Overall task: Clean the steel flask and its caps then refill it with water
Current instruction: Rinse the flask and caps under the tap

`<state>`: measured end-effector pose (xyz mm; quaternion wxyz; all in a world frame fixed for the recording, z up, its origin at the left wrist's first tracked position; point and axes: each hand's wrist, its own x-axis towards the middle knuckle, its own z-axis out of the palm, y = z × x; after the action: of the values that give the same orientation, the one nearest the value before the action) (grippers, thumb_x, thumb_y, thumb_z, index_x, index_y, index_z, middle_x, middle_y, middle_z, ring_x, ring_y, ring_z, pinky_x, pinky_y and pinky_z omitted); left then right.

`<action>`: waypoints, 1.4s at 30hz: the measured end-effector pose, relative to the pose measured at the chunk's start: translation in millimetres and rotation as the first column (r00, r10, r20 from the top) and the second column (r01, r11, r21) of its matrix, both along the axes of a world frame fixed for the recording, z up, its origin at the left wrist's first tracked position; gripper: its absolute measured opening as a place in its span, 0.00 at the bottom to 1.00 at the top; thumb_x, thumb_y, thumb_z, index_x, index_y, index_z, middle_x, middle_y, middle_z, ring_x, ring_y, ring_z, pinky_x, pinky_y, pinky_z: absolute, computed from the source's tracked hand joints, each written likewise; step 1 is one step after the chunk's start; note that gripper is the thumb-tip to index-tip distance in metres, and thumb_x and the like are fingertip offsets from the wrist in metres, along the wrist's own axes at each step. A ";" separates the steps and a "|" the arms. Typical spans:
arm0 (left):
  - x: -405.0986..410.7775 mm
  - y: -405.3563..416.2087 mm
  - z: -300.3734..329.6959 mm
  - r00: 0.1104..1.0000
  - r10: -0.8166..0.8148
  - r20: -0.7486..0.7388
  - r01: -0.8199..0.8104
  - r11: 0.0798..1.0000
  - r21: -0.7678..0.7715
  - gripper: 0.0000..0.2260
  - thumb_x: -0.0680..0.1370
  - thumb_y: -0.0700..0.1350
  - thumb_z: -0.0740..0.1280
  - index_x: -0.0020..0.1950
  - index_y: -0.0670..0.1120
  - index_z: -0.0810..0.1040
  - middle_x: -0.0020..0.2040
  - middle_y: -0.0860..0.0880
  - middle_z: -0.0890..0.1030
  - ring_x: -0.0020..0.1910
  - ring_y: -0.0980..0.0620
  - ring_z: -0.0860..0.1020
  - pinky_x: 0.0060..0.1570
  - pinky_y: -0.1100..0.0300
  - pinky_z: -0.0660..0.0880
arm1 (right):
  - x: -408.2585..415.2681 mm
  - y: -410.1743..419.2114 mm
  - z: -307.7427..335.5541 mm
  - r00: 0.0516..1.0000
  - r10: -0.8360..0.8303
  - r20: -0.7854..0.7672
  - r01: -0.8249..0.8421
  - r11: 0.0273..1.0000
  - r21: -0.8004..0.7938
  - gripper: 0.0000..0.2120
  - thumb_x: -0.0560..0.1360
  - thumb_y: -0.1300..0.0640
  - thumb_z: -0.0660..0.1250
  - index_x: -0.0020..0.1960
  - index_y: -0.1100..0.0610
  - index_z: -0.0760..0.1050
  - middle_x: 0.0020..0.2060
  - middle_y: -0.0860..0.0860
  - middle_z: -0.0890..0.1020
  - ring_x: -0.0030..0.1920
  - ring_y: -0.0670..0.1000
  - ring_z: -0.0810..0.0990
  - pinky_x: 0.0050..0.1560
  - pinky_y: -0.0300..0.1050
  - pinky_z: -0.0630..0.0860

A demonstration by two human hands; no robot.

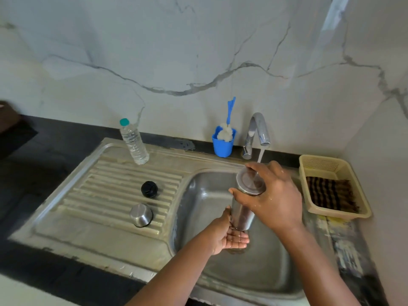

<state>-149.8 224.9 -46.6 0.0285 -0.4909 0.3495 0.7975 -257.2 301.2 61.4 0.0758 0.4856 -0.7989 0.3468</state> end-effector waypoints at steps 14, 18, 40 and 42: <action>56.8 -48.9 5.5 0.997 0.055 -0.050 -0.055 0.998 0.000 0.39 0.78 0.69 0.52 0.67 0.34 0.66 0.48 0.34 0.84 0.47 0.40 0.85 0.40 0.50 0.83 | 41.8 -39.1 -3.0 1.000 -0.025 0.000 0.025 1.000 0.009 0.32 0.63 0.33 0.70 0.62 0.50 0.77 0.51 0.47 0.76 0.50 0.51 0.77 0.39 0.45 0.77; 66.3 -70.1 12.6 0.990 0.001 -0.142 -0.009 0.998 -0.059 0.39 0.79 0.69 0.51 0.64 0.34 0.73 0.48 0.37 0.85 0.45 0.44 0.86 0.41 0.53 0.82 | 71.2 -42.8 0.7 0.995 -0.069 -0.071 0.054 0.979 -0.197 0.29 0.67 0.35 0.72 0.60 0.54 0.79 0.48 0.50 0.76 0.44 0.52 0.78 0.36 0.43 0.75; 253.3 -240.6 95.5 0.935 0.074 -0.347 -0.335 0.503 -0.796 0.37 0.60 0.48 0.83 0.67 0.56 0.72 0.61 0.54 0.81 0.58 0.53 0.80 0.55 0.54 0.77 | 212.4 -204.0 -75.3 0.743 0.355 0.567 -0.399 0.916 -0.050 0.36 0.71 0.52 0.76 0.73 0.42 0.61 0.60 0.45 0.78 0.55 0.43 0.80 0.56 0.39 0.78; 263.2 -245.2 86.3 0.945 0.063 -0.320 -0.308 0.492 -0.814 0.39 0.59 0.49 0.84 0.66 0.58 0.72 0.62 0.54 0.80 0.60 0.52 0.79 0.57 0.53 0.77 | 219.0 -226.1 -77.9 0.772 0.346 0.534 -0.426 0.904 0.031 0.36 0.72 0.52 0.76 0.74 0.46 0.62 0.59 0.48 0.78 0.53 0.46 0.80 0.55 0.43 0.79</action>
<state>113.4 -20.3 39.8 -0.3473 -0.3720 0.6414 0.5741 -38.2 75.0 -16.6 -0.2508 0.5327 -0.6961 0.4109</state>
